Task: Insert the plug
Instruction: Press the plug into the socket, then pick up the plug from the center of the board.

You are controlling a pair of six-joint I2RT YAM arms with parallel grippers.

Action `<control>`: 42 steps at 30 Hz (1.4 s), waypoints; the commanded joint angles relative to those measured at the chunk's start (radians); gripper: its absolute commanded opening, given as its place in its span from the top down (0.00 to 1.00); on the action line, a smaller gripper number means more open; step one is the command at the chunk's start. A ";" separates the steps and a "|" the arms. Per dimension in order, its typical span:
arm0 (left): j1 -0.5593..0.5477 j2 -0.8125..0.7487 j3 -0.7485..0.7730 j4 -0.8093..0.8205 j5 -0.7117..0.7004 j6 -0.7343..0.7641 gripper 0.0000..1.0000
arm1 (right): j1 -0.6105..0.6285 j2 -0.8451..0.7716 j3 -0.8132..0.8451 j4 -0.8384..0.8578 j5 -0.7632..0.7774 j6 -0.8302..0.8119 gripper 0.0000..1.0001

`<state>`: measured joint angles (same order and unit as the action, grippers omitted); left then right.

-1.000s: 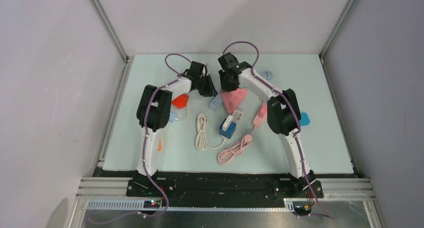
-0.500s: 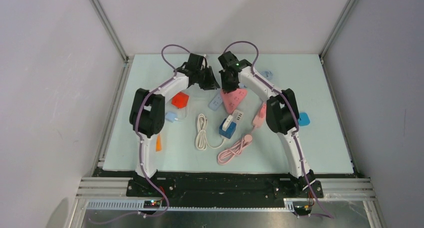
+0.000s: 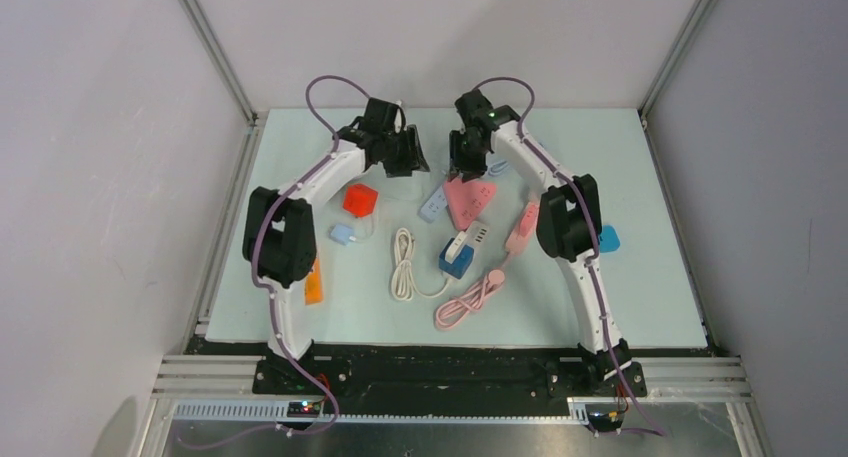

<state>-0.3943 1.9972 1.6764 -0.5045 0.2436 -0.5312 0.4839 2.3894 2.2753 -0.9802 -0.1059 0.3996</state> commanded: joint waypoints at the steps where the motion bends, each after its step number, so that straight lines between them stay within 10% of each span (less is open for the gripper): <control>1: 0.014 -0.103 -0.038 -0.099 -0.179 0.072 0.44 | -0.017 -0.107 0.017 0.018 -0.057 0.031 0.55; 14: 0.105 -0.328 -0.213 -0.145 -0.410 0.257 0.03 | -0.036 -0.315 -0.162 0.071 -0.126 0.030 0.37; 24: 0.106 -0.279 -0.200 -0.169 -0.256 0.710 0.00 | -0.037 -0.337 -0.238 0.077 -0.173 0.036 0.37; 42: 0.172 -0.081 -0.132 -0.226 -0.251 0.657 0.13 | -0.054 -0.356 -0.276 0.025 -0.213 0.083 0.44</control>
<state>-0.2520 1.9121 1.4879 -0.7284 -0.0223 0.1333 0.4232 2.0735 2.0079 -0.9344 -0.3126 0.4709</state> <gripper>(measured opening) 0.877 0.568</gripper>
